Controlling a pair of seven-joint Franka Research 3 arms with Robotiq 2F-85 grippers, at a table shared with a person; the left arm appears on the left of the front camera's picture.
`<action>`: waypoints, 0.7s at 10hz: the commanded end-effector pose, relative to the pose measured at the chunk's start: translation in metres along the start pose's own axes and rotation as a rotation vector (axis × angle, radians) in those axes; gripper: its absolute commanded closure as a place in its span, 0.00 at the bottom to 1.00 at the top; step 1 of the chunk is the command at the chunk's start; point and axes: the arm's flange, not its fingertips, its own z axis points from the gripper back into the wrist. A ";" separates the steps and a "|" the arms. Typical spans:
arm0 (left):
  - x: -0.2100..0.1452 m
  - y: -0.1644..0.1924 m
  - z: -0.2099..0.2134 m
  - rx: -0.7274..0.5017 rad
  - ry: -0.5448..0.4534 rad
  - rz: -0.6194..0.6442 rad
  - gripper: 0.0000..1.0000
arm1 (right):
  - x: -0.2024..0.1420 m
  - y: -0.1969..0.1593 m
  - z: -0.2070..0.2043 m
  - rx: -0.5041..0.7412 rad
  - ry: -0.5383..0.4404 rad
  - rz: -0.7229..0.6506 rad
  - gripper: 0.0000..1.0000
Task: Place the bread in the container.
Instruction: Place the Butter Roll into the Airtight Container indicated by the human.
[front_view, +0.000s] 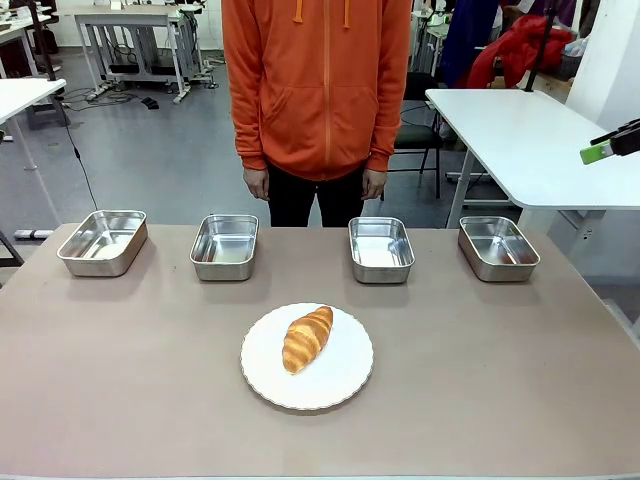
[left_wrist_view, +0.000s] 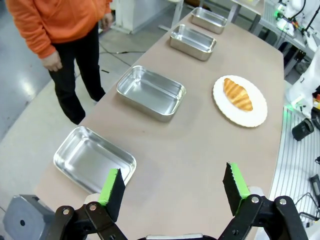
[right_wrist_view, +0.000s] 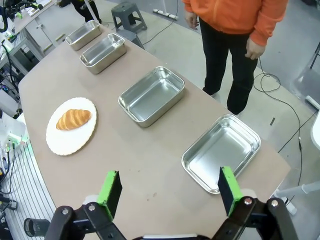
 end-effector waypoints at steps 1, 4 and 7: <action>0.001 0.001 0.001 0.012 0.003 0.008 0.00 | 0.001 0.000 -0.001 -0.007 -0.005 0.004 0.00; 0.001 0.001 0.001 0.012 0.003 0.008 0.00 | 0.001 0.000 -0.001 -0.007 -0.005 0.004 0.00; 0.001 0.001 0.001 0.012 0.003 0.008 0.00 | 0.001 0.000 -0.001 -0.007 -0.005 0.004 0.00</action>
